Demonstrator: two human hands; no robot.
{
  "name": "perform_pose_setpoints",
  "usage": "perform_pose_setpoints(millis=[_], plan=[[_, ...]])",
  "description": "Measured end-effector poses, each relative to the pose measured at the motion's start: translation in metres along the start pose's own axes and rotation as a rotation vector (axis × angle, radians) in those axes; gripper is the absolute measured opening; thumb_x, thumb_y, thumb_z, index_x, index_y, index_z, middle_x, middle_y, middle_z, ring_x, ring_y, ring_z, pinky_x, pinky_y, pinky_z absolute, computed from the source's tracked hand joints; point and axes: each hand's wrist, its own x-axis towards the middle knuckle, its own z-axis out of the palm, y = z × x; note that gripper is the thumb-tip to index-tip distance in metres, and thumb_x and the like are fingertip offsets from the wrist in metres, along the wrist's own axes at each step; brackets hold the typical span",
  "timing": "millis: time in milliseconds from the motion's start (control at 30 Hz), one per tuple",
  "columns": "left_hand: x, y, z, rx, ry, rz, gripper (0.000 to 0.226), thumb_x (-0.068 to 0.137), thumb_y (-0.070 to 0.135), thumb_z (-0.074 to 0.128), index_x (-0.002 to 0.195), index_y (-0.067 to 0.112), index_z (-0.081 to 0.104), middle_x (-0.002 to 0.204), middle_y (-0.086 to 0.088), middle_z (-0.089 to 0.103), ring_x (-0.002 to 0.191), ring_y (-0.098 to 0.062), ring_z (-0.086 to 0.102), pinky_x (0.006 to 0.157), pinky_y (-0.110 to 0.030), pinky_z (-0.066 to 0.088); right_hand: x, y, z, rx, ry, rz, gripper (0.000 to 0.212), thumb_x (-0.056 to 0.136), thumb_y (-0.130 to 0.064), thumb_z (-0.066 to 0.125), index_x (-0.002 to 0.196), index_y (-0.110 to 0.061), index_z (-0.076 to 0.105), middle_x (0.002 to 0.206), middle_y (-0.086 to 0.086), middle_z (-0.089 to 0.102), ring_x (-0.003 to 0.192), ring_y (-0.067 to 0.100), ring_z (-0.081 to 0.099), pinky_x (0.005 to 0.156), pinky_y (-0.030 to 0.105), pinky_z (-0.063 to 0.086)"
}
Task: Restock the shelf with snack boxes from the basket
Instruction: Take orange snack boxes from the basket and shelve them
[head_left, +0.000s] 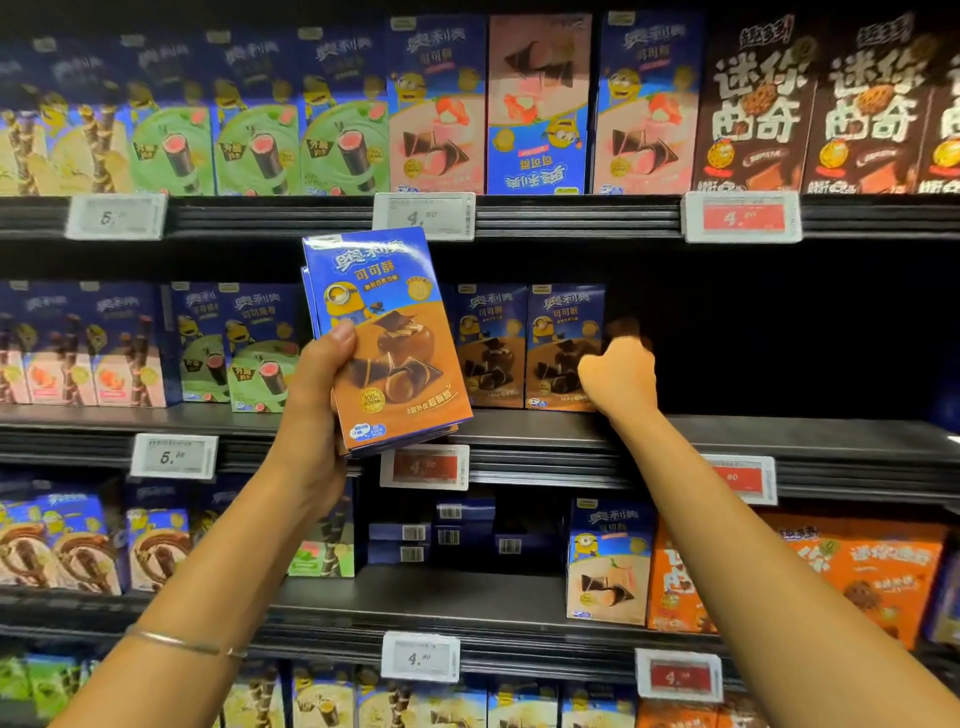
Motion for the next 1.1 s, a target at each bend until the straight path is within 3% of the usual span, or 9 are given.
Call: perform_pose_setpoints(millis=[333, 433, 500, 600, 700, 767, 900, 1000, 1100], plan=[[0.002, -0.001, -0.001, 0.035, -0.015, 0.007, 0.048, 0.084, 0.052, 0.064, 0.122, 0.022, 0.069, 0.113, -0.002, 0.082, 0.095, -0.02, 0.081, 0.076, -0.033, 0.065, -0.003, -0.005, -0.001, 0.003, -0.013, 0.045, 0.011, 0.092, -0.016, 0.062, 0.098, -0.01, 0.053, 0.112, 0.015, 0.062, 0.092, 0.029, 0.06, 0.073, 0.036, 0.052], [0.002, -0.001, -0.003, 0.036, -0.03, 0.012, 0.046, 0.079, 0.055, 0.068, 0.115, 0.026, 0.072, 0.112, -0.002, 0.082, 0.095, -0.02, 0.081, 0.075, -0.033, 0.065, -0.019, -0.012, -0.006, -0.005, 0.094, 0.034, 0.037, 0.094, -0.031, 0.064, 0.119, -0.006, 0.053, 0.133, 0.019, 0.053, 0.121, 0.036, 0.053, 0.092, 0.046, 0.052], [0.002, -0.002, -0.004, 0.032, -0.029, 0.012, 0.053, 0.075, 0.058, 0.07, 0.116, 0.025, 0.07, 0.112, -0.001, 0.082, 0.096, -0.02, 0.081, 0.076, -0.033, 0.065, -0.04, -0.022, -0.011, 0.158, 0.159, -0.097, 0.046, 0.095, -0.036, 0.065, 0.129, -0.008, 0.05, 0.132, 0.013, 0.053, 0.12, 0.026, 0.054, 0.092, 0.039, 0.051], [0.002, -0.001, -0.007, 0.024, -0.04, 0.008, 0.052, 0.075, 0.058, 0.07, 0.116, 0.025, 0.071, 0.112, -0.001, 0.082, 0.096, -0.021, 0.081, 0.076, -0.033, 0.065, -0.08, -0.049, -0.022, 0.516, 0.014, -0.257, 0.03, 0.098, -0.033, 0.064, 0.123, -0.017, 0.059, 0.112, -0.004, 0.063, 0.1, 0.002, 0.062, 0.087, 0.024, 0.055], [0.0, 0.001, -0.005, 0.057, -0.017, 0.008, 0.081, 0.073, 0.059, 0.07, 0.138, 0.012, 0.061, 0.122, -0.007, 0.079, 0.104, -0.026, 0.079, 0.084, -0.04, 0.064, -0.112, -0.078, -0.031, 0.679, -0.262, -0.266, 0.017, 0.098, -0.038, 0.062, 0.109, -0.024, 0.064, 0.108, -0.003, 0.07, 0.1, 0.011, 0.068, 0.089, 0.04, 0.059], [-0.002, 0.004, -0.006, 0.087, -0.022, 0.017, 0.096, 0.072, 0.061, 0.07, 0.149, 0.006, 0.052, 0.131, -0.013, 0.075, 0.111, -0.032, 0.076, 0.089, -0.043, 0.063, -0.129, -0.095, -0.035, 0.733, -0.416, -0.266, 0.031, 0.091, -0.05, 0.064, 0.108, -0.023, 0.065, 0.108, -0.003, 0.072, 0.1, 0.013, 0.071, 0.085, 0.043, 0.06], [-0.008, 0.01, -0.014, 0.109, -0.04, 0.015, 0.097, 0.075, 0.063, 0.068, 0.152, 0.007, 0.049, 0.14, -0.018, 0.069, 0.122, -0.039, 0.071, 0.103, -0.055, 0.058, -0.153, -0.109, -0.035, 0.64, -0.395, -0.34, 0.039, 0.086, -0.044, 0.078, 0.115, -0.023, 0.064, 0.113, -0.008, 0.072, 0.096, 0.007, 0.072, 0.077, 0.03, 0.062], [-0.014, 0.015, -0.022, 0.152, -0.068, 0.015, 0.101, 0.076, 0.076, 0.073, 0.151, 0.012, 0.052, 0.139, -0.014, 0.071, 0.122, -0.037, 0.072, 0.105, -0.057, 0.057, -0.16, -0.11, -0.032, 0.616, -0.382, -0.306, 0.042, 0.086, -0.035, 0.08, 0.12, -0.019, 0.062, 0.113, -0.005, 0.072, 0.096, 0.01, 0.073, 0.079, 0.035, 0.063], [-0.019, 0.019, -0.027, 0.185, -0.078, -0.017, 0.121, 0.058, 0.101, 0.061, 0.148, 0.02, 0.057, 0.133, -0.009, 0.075, 0.117, -0.033, 0.076, 0.095, -0.049, 0.063, -0.168, -0.112, -0.027, 0.677, -0.449, -0.219, 0.042, 0.086, -0.028, 0.081, 0.121, -0.016, 0.062, 0.108, 0.001, 0.075, 0.096, 0.014, 0.075, 0.082, 0.041, 0.063]])
